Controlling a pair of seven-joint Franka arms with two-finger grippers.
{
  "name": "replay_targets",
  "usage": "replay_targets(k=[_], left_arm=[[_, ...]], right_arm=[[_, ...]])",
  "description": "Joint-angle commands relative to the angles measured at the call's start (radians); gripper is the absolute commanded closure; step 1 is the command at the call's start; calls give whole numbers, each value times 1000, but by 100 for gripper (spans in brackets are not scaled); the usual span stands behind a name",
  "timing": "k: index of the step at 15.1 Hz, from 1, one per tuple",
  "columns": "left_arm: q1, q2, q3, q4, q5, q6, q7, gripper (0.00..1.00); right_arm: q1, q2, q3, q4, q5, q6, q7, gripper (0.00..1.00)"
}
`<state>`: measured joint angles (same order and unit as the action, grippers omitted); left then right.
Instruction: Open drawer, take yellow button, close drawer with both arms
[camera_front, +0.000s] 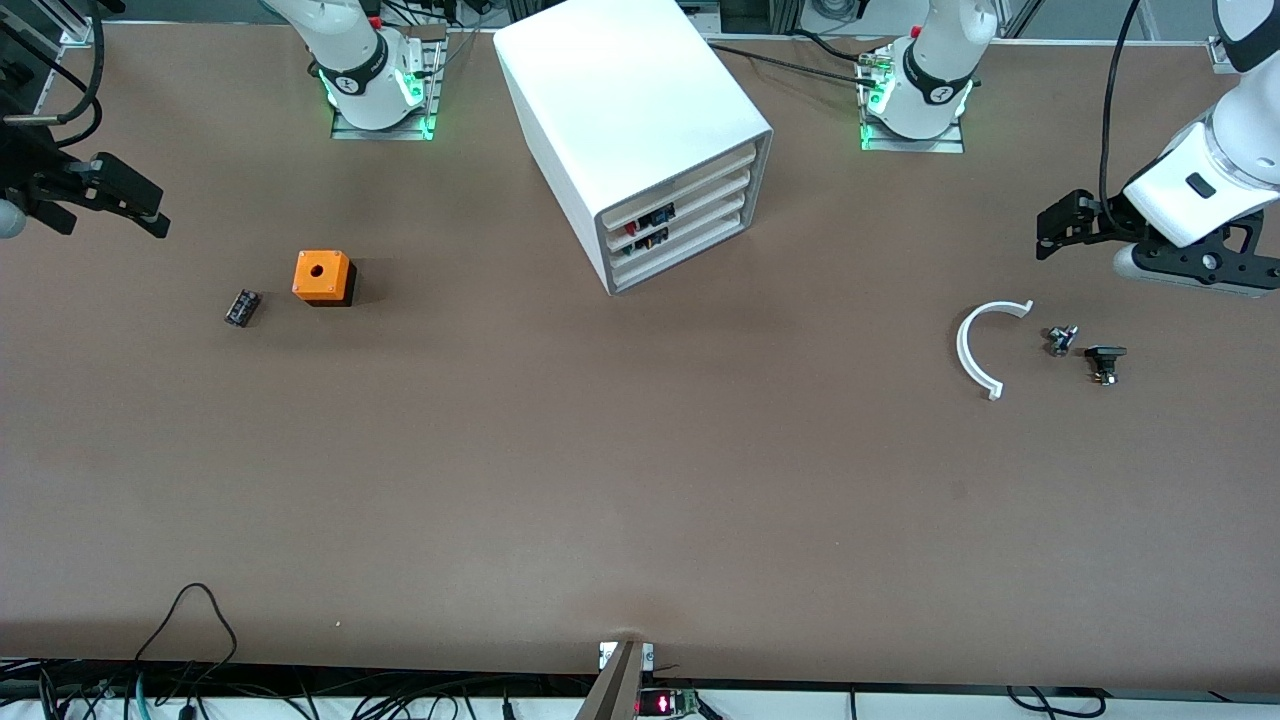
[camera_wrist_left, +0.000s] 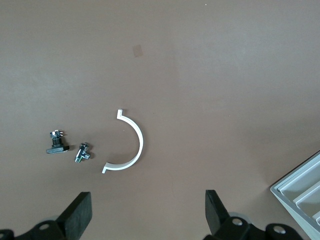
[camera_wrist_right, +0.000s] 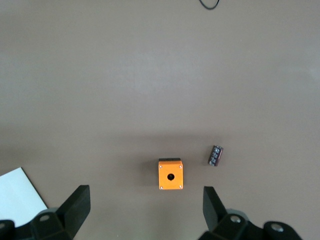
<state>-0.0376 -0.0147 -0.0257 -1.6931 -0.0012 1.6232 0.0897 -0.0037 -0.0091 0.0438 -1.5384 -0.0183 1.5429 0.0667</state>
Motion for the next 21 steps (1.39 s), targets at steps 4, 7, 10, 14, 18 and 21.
replay_targets(k=[4, 7, 10, 14, 18, 21], left_arm=[[-4, 18, 0, 38, -2, -32, 1, 0], [-4, 18, -2, 38, -3, -55, 1, 0], [-4, 18, -5, 39, -6, -90, 4, 0], [-18, 15, -25, 44, -68, -235, 14, 0], [-18, 41, -45, 41, -178, -275, 22, 0], [-11, 58, -45, 29, -319, -279, 24, 0]], right_arm=[[-10, 29, 8, -60, 6, -14, -22, 0], [-1, 63, 14, -66, 6, 6, -18, 0], [17, 77, 14, -65, 12, 84, -4, 0], [24, 98, 14, -62, 69, 103, 56, 0], [86, 136, 14, -31, 66, 102, 162, 0], [113, 139, 14, -6, 69, 103, 182, 0]])
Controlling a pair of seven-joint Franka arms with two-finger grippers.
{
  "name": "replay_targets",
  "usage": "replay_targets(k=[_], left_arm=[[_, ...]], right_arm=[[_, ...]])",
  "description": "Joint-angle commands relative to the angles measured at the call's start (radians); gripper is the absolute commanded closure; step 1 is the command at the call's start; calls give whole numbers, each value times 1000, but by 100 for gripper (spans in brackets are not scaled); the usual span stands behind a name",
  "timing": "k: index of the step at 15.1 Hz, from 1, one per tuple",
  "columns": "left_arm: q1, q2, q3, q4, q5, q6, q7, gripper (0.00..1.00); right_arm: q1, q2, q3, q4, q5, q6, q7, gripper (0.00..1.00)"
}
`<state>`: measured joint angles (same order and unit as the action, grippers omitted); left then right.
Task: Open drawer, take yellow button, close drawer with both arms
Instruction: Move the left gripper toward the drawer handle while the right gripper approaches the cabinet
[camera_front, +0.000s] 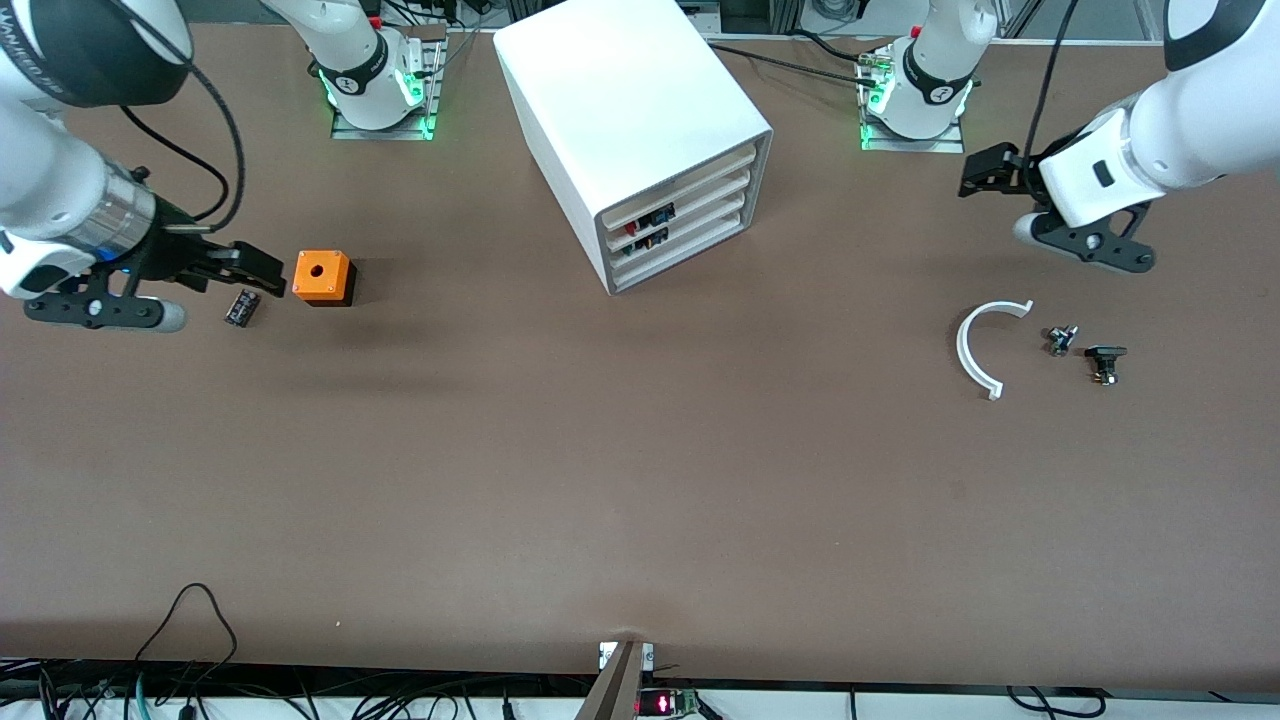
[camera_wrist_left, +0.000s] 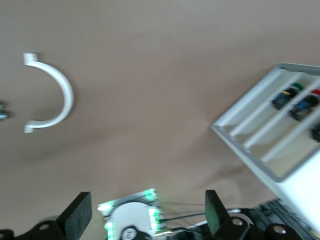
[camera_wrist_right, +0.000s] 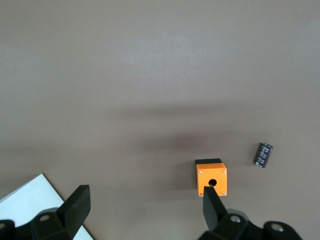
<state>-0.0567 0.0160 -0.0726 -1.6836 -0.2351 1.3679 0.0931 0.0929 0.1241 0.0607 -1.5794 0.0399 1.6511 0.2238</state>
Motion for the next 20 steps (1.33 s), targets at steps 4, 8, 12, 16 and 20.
replay_targets(k=[4, 8, 12, 16, 20], left_arm=[[6, 94, 2, 10, -271, -38, 77, 0], [18, 169, 4, -46, -487, -3, 252, 0], [1, 170, -13, -229, -651, 190, 462, 0], [3, 171, -64, -361, -798, 290, 647, 2], [3, 171, -122, -484, -933, 367, 763, 9]], right_arm=[[65, 14, -2, 38, 12, -5, 61, 0], [143, 18, -2, 50, 14, -2, 217, 0], [189, 80, -2, 81, 34, -1, 397, 0], [180, 77, -10, 76, 107, -27, 414, 0], [201, 112, -4, 79, 98, -8, 489, 0]])
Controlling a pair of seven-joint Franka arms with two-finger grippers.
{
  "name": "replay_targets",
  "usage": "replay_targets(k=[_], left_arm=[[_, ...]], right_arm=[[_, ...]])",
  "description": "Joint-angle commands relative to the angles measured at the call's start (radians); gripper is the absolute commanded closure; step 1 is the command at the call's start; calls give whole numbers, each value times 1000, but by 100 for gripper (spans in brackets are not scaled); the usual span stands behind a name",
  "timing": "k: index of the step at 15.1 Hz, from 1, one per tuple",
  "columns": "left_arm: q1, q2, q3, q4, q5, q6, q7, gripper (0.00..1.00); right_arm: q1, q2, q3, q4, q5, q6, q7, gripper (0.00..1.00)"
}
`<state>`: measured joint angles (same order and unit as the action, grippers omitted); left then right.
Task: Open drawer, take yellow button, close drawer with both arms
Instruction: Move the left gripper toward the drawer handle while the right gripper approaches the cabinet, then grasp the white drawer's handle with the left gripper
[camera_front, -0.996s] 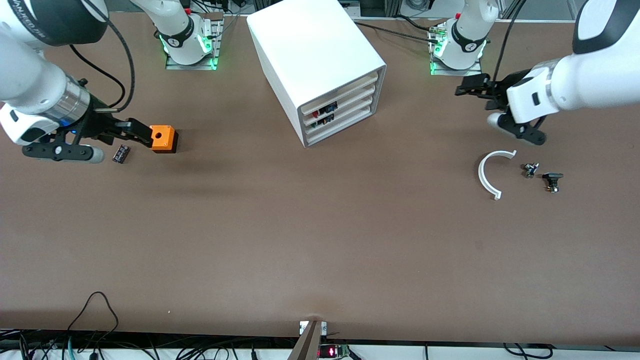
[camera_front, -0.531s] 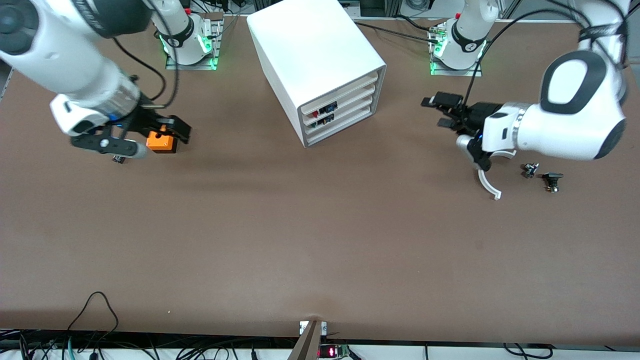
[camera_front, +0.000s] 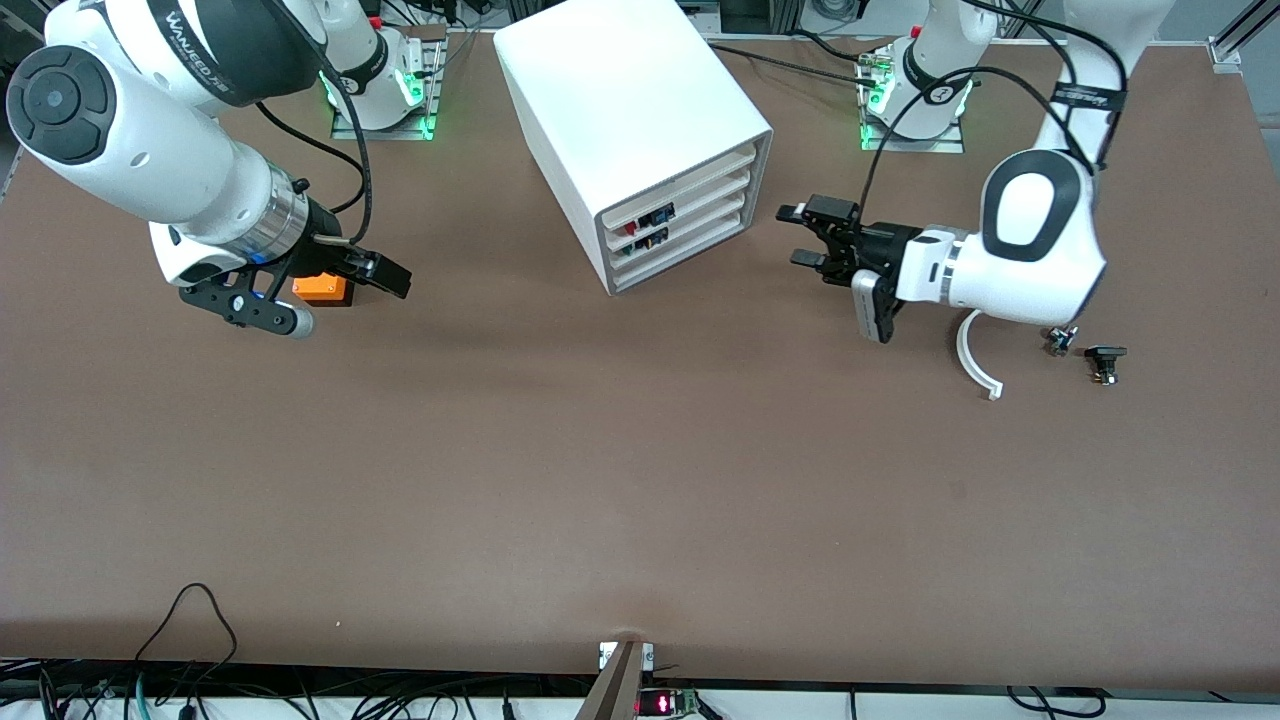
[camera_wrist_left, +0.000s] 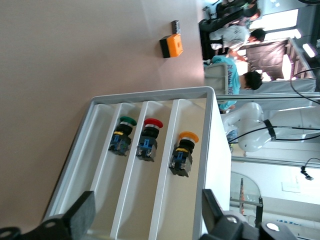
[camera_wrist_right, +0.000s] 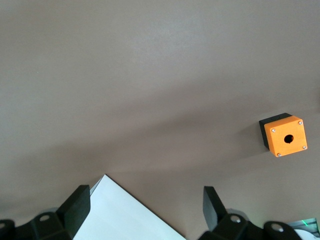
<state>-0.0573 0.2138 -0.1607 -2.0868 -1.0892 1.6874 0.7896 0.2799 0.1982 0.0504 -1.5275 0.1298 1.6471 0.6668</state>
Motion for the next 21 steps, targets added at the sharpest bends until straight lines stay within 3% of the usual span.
replay_targets(k=[1, 2, 3, 6, 10, 21], left_arm=[[4, -28, -66, -114, -121, 73, 86, 13], [4, -28, -94, -139, -153, 101, 114, 17], [4, -21, -111, -154, -164, 112, 153, 29], [4, 12, -135, -156, -167, 109, 183, 39], [4, 12, -154, -183, -182, 110, 183, 40], [4, 12, -249, -242, -241, 182, 214, 50]], right_arm=[[36, 58, 6, 36, -2, 16, 69, 0], [50, 72, 6, 44, -13, 36, 73, 0], [56, 81, 6, 44, -24, 43, 77, 0], [90, 89, 6, 44, -30, 42, 117, 0], [114, 90, 8, 44, -27, 43, 244, 0], [171, 122, 6, 76, -29, 48, 364, 0]])
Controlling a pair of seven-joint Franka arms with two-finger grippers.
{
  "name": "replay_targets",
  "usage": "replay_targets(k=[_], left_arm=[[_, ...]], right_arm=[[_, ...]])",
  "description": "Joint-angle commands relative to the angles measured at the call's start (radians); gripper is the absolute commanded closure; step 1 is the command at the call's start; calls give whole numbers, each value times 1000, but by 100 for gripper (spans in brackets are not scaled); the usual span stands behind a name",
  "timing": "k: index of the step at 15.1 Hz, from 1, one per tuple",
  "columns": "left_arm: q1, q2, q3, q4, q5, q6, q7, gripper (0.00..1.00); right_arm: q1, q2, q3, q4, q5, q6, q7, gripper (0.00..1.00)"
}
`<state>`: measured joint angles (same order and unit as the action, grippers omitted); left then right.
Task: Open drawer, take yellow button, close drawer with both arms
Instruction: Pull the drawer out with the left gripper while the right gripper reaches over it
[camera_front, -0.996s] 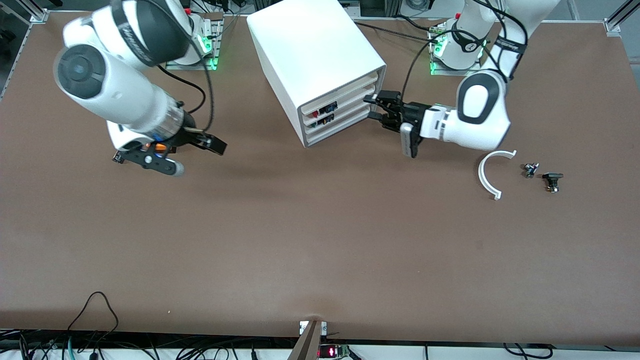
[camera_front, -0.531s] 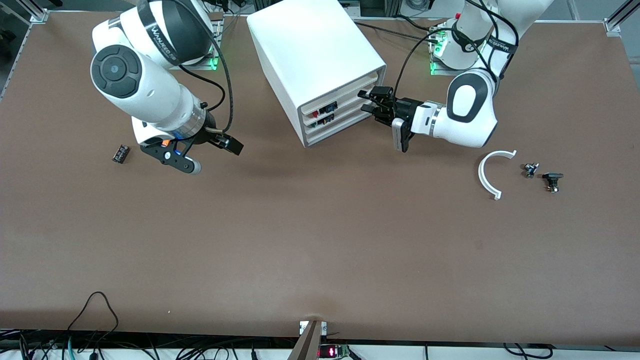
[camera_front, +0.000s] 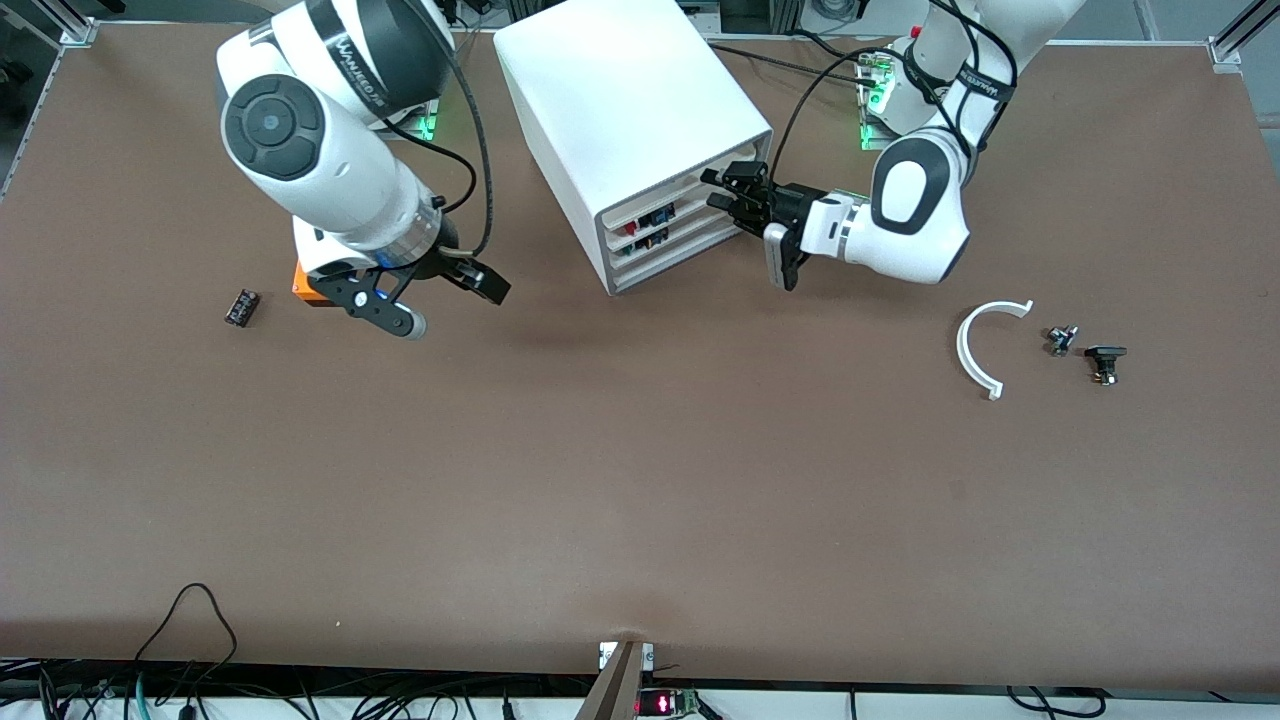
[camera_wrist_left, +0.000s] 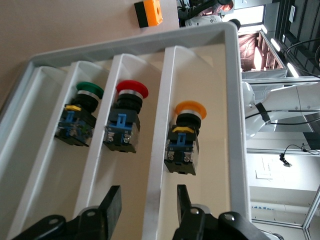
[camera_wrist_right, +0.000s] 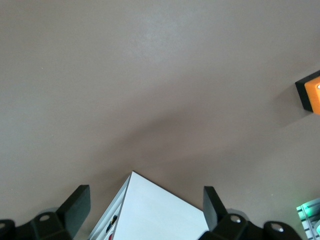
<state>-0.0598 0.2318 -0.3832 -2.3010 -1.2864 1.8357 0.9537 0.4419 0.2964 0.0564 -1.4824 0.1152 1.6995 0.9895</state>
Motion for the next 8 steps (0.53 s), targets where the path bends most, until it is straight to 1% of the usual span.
replay_targets(k=[1, 2, 3, 4, 5, 8], left_arm=[[6, -6, -32, -32, -51, 42, 56, 51], [6, -6, -36, -35, -60, 46, 63, 56], [5, -6, -39, -35, -62, 47, 82, 67], [6, -3, -39, -35, -62, 45, 106, 85], [6, 3, -39, -35, -62, 45, 115, 100], [6, 12, -39, -35, -62, 45, 115, 100]], right_arm=[[14, 30, 2, 31, -14, 3, 50, 0], [35, 32, 0, 31, -15, 26, 78, 0], [46, 35, 0, 36, -15, 43, 106, 0], [46, 36, 0, 42, -14, 45, 113, 0], [49, 38, 0, 42, -12, 45, 121, 0], [69, 64, 0, 65, -12, 52, 167, 0]])
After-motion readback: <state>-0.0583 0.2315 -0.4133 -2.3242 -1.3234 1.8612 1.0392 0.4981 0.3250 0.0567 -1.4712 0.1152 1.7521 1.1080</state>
